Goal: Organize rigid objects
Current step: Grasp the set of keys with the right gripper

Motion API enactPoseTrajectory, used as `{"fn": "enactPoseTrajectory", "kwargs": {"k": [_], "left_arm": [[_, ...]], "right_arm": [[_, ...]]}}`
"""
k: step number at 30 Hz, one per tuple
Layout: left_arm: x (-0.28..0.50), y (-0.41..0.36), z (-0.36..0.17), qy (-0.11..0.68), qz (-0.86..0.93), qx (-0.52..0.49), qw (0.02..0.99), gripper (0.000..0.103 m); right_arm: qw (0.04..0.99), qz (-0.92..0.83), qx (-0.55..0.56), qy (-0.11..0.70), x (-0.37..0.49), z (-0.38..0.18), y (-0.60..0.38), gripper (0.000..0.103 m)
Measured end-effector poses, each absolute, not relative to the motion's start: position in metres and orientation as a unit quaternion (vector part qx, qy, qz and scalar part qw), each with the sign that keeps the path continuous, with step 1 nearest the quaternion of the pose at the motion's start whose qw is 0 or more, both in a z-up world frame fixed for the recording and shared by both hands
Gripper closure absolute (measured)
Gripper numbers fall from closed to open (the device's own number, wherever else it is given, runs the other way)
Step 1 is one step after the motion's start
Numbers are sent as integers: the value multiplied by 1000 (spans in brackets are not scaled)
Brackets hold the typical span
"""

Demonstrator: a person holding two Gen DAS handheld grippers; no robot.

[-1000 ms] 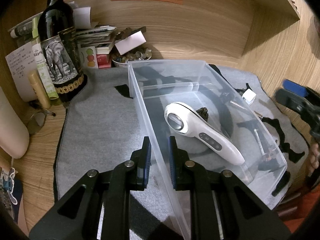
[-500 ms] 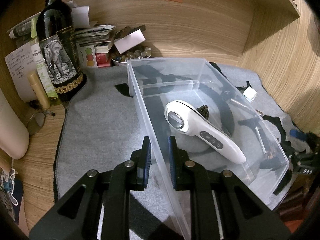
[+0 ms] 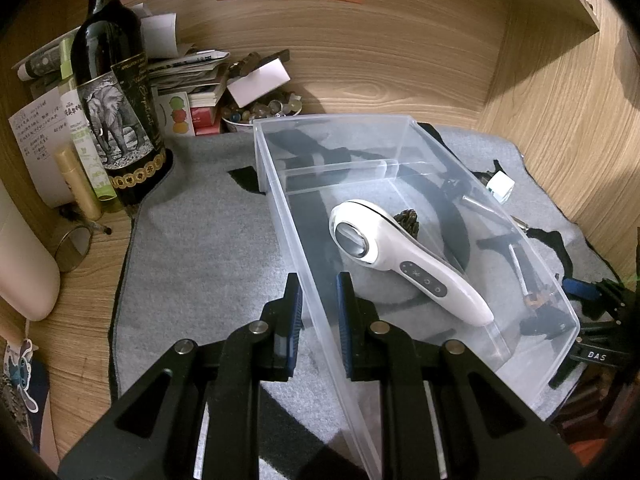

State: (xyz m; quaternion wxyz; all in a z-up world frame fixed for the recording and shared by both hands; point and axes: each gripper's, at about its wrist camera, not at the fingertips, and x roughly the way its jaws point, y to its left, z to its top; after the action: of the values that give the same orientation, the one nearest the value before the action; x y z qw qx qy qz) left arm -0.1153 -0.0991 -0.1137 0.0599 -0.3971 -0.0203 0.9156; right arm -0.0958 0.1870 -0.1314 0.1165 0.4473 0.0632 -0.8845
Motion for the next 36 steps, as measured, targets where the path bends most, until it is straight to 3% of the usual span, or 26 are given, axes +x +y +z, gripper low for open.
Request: {"fn": "enactPoseTrajectory", "kwargs": {"k": [4,12,36], "left_arm": [[-115,-99,-114,-19,916,-397,60,86],[-116,-99,-113,-20,916,-397,60,86],[-116,-98,-113,-20,916,-397,59,86]], "right_arm": [[118,-888,440,58,-98,-132,183,37],[115,-893,432,53,-102,-130,190,82],[123,-917,380,21,-105,-93,198,83]]}}
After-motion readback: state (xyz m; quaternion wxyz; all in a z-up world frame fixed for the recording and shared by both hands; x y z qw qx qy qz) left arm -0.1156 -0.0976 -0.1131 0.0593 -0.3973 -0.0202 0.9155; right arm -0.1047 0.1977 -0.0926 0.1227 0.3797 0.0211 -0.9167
